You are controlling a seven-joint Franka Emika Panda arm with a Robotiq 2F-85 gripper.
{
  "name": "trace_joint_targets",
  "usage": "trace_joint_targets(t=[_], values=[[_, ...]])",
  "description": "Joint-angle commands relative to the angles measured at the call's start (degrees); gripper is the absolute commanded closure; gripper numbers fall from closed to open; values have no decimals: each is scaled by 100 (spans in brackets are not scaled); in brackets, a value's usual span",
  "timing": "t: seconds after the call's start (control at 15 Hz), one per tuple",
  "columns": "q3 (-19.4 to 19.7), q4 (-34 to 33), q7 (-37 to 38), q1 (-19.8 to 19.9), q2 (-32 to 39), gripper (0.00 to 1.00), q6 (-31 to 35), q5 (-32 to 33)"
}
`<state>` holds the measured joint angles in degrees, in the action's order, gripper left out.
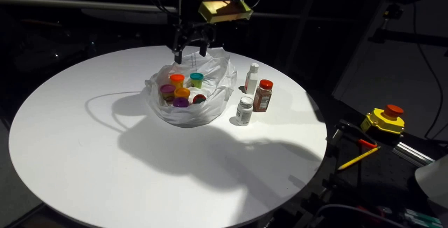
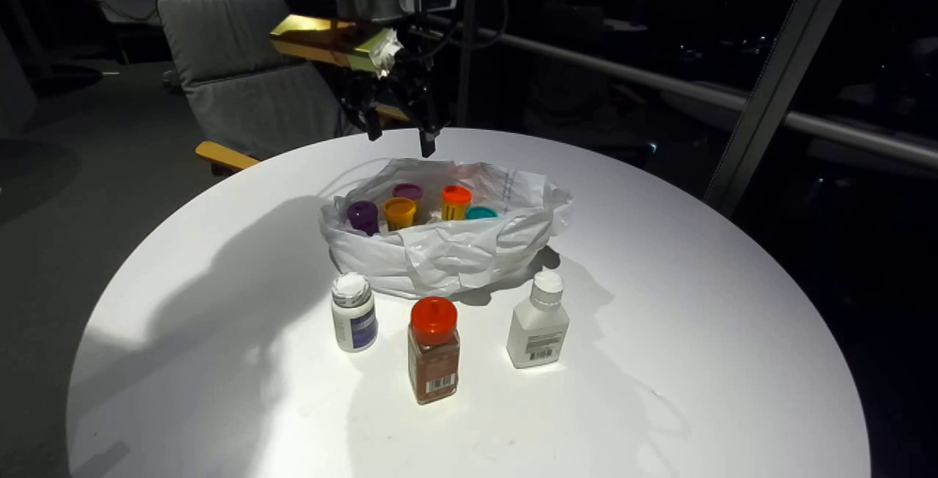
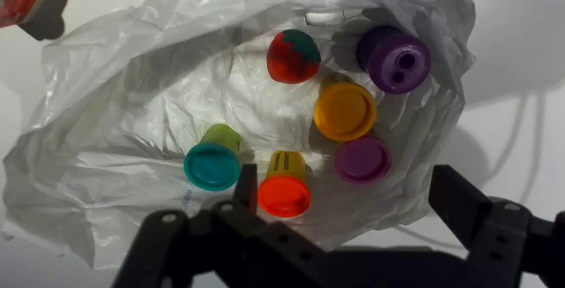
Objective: Remove the contents in the plastic bag and put them on the table.
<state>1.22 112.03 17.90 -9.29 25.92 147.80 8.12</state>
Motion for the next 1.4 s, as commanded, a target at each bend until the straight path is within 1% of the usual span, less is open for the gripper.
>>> trace_joint_targets(t=[0.0, 0.13, 0.33, 0.53, 0.67, 0.93, 1.13, 1.33], values=[[103, -1149, 58, 5, 875, 0, -670, -155], [199, -1505, 147, -6, 1181, 0, -991, -150], [268, -1774, 227, 41, 1399, 0, -1335, -210], [278, -2012, 274, 156, 1617, 0, -1548, -317], [218, -2159, 202, 290, 1745, 0, -1693, -491], [221, -2661, 263, 435, 2126, 0, -1814, -775], [275, -3043, 366, 470, 2410, 0, -1860, -838], [311, -3250, 481, 490, 2581, 0, -1922, -866]])
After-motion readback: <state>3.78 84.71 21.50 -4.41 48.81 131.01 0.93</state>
